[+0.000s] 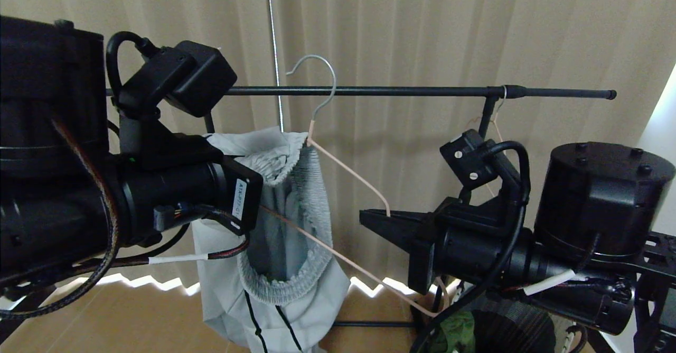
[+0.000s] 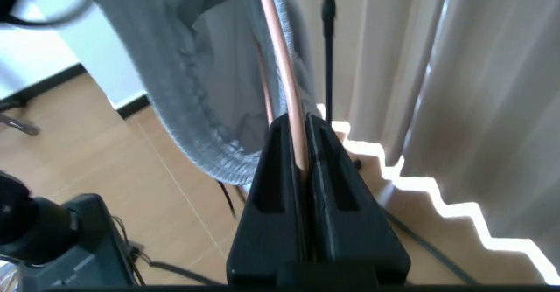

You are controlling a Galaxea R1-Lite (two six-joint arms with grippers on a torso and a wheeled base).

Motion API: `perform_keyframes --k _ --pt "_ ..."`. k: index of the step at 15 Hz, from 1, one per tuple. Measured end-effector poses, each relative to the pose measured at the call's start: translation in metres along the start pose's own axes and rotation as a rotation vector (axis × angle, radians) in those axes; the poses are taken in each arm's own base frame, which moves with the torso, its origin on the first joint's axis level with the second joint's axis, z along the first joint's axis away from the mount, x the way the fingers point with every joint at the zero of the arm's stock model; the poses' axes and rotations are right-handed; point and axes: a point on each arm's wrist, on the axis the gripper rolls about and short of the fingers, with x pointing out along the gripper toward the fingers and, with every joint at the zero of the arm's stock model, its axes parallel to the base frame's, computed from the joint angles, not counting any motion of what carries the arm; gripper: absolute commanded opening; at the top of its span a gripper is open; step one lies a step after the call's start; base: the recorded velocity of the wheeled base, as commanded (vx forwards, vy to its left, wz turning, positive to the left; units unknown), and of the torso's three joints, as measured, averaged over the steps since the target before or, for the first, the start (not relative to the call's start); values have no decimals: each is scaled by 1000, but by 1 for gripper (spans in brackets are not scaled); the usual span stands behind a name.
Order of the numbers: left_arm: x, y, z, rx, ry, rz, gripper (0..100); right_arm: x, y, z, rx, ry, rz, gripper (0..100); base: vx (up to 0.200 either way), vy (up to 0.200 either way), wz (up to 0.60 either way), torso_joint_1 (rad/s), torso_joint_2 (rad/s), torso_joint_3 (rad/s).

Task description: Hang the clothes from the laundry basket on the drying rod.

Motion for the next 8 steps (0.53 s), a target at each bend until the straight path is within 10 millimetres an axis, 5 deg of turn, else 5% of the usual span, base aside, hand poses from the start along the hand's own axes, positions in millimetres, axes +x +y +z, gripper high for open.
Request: perform_keyframes --k 5,6,8 --pt "-1 -1 -3 0 5 -42 0 -2 1 2 -17 -10 14 0 0 0 0 0 0 0" --pt "-1 -1 -4 1 7 -42 100 -3 1 2 -20 -12 15 0 0 0 0 0 0 0" --pt "-3 -1 -6 4 10 -42 100 -3 1 3 -21 -16 16 0 0 0 0 0 0 0"
